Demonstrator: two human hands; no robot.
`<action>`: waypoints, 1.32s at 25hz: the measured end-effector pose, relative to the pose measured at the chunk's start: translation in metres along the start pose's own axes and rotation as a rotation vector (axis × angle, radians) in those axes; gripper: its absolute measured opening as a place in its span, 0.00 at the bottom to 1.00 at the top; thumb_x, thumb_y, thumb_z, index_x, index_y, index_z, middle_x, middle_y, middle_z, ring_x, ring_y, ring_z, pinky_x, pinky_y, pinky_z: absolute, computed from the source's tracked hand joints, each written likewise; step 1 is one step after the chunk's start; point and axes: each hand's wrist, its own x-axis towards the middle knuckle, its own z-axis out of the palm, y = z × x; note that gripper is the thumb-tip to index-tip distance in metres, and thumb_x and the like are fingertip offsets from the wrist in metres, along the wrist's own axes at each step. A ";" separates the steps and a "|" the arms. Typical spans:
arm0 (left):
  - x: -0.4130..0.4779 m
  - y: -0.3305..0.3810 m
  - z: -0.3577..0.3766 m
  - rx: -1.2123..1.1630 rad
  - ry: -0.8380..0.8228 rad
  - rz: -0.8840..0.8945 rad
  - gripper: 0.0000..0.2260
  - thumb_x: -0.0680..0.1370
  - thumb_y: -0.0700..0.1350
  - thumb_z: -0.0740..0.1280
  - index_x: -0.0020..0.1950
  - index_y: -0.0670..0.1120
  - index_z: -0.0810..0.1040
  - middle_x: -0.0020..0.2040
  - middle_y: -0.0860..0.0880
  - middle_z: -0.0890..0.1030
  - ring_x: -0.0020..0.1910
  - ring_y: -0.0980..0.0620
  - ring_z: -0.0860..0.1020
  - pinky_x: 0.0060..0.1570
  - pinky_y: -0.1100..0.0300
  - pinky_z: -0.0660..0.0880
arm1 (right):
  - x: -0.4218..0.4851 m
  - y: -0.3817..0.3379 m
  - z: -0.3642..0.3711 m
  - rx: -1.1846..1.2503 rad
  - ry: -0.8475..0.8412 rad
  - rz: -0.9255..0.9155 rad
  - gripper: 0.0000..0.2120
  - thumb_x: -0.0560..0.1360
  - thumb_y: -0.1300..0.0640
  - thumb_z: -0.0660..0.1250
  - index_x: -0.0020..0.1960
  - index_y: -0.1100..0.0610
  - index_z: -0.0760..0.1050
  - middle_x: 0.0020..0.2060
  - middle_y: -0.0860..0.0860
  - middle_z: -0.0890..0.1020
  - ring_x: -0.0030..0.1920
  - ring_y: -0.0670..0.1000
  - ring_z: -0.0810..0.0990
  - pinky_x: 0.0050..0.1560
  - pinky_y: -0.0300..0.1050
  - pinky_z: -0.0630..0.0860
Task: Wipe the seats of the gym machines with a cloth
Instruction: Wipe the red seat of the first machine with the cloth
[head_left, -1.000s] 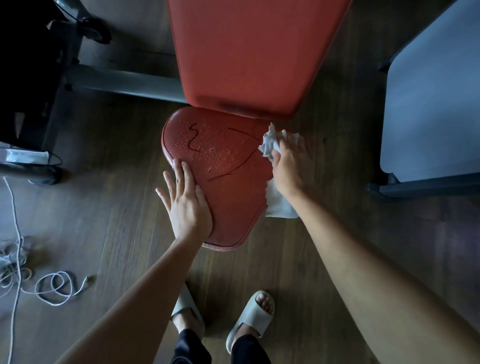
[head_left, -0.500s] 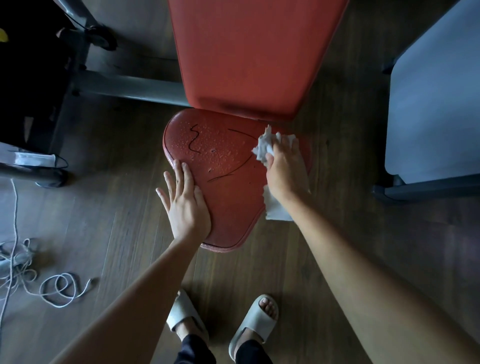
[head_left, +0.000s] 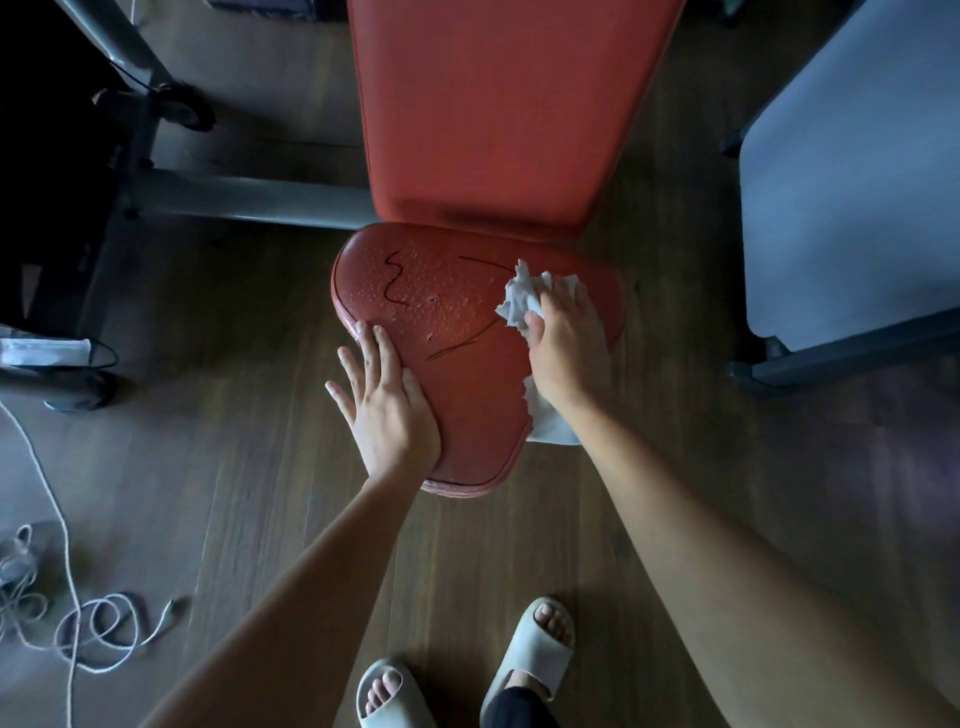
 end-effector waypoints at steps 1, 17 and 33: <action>-0.001 -0.004 -0.001 -0.003 0.001 0.003 0.27 0.83 0.42 0.51 0.82 0.49 0.51 0.83 0.54 0.48 0.81 0.45 0.44 0.78 0.40 0.39 | -0.011 -0.004 -0.001 0.005 0.008 -0.013 0.20 0.82 0.56 0.59 0.72 0.61 0.72 0.69 0.58 0.76 0.72 0.62 0.70 0.72 0.57 0.67; 0.003 -0.007 -0.005 -0.088 -0.061 0.047 0.26 0.84 0.44 0.48 0.82 0.47 0.49 0.83 0.51 0.45 0.81 0.42 0.39 0.76 0.38 0.36 | -0.102 0.024 -0.053 0.405 0.347 0.078 0.08 0.82 0.57 0.64 0.52 0.60 0.80 0.48 0.53 0.82 0.48 0.49 0.79 0.44 0.26 0.67; -0.027 -0.017 -0.005 0.127 -0.032 0.726 0.24 0.84 0.57 0.55 0.78 0.50 0.66 0.80 0.53 0.60 0.81 0.50 0.48 0.78 0.54 0.40 | -0.161 0.047 0.031 0.727 0.417 0.180 0.16 0.81 0.47 0.62 0.64 0.51 0.78 0.57 0.47 0.83 0.57 0.47 0.81 0.58 0.47 0.78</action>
